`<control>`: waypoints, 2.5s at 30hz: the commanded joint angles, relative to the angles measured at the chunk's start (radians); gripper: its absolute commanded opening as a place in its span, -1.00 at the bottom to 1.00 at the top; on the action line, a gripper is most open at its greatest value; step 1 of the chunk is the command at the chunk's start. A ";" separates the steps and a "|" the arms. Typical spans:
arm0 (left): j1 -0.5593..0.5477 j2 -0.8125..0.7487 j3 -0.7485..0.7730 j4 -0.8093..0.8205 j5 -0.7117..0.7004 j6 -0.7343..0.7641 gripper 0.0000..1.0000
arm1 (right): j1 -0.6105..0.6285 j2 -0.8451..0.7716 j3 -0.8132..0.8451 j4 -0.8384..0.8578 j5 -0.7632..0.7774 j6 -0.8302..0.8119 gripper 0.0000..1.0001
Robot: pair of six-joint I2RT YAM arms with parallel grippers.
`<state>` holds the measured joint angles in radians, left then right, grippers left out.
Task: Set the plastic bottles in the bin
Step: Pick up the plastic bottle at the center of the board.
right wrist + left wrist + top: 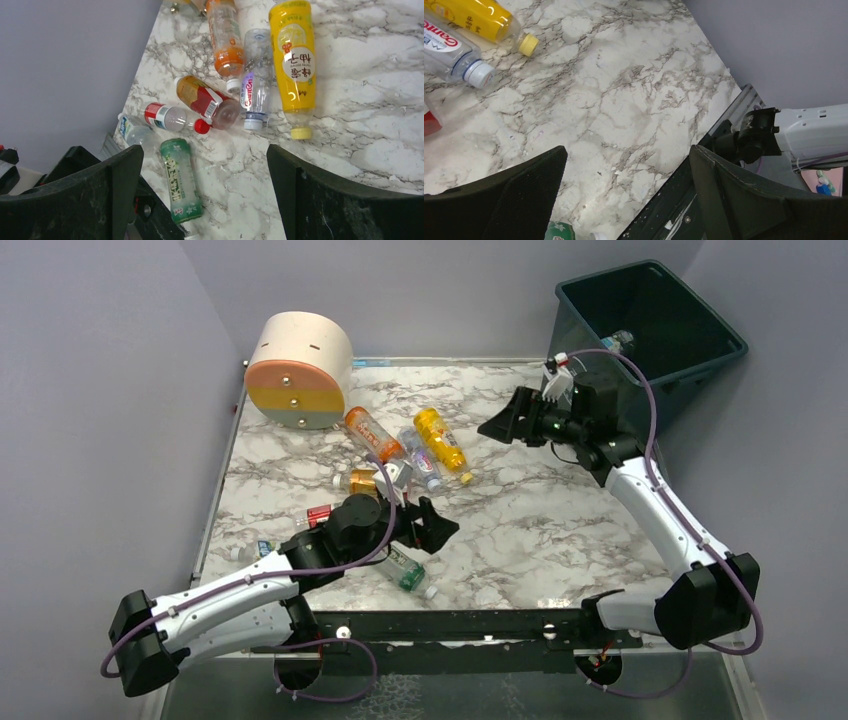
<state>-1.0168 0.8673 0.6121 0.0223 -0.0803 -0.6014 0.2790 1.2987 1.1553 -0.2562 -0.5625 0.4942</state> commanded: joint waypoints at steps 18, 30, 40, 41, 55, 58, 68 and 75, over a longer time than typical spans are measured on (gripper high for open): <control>0.017 -0.116 -0.028 -0.170 -0.169 -0.030 0.98 | 0.037 0.083 -0.134 0.048 0.068 -0.107 0.90; 0.333 0.065 -0.003 0.009 0.141 0.034 0.98 | 0.064 0.165 -0.124 0.067 0.121 -0.132 0.90; 0.511 0.090 -0.067 0.082 0.276 -0.023 0.98 | 0.079 0.340 0.026 0.089 0.212 -0.179 0.89; 0.526 0.088 -0.071 0.080 0.280 -0.023 0.98 | 0.082 0.353 0.034 0.101 0.223 -0.182 0.89; 0.697 0.000 -0.078 -0.012 0.334 -0.044 0.98 | 0.181 0.602 0.216 0.128 0.410 -0.334 0.75; 0.707 -0.024 -0.088 -0.019 0.335 -0.050 0.98 | 0.192 0.639 0.241 0.124 0.451 -0.342 0.69; 0.712 -0.017 -0.102 -0.008 0.366 -0.054 0.98 | 0.218 0.719 0.301 0.129 0.456 -0.369 0.65; 0.712 -0.009 -0.105 0.012 0.387 -0.060 0.98 | 0.224 0.750 0.326 0.128 0.442 -0.364 0.64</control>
<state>-0.3130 0.8566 0.5159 0.0090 0.2661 -0.6514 0.4919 2.0171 1.4391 -0.1501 -0.1349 0.1444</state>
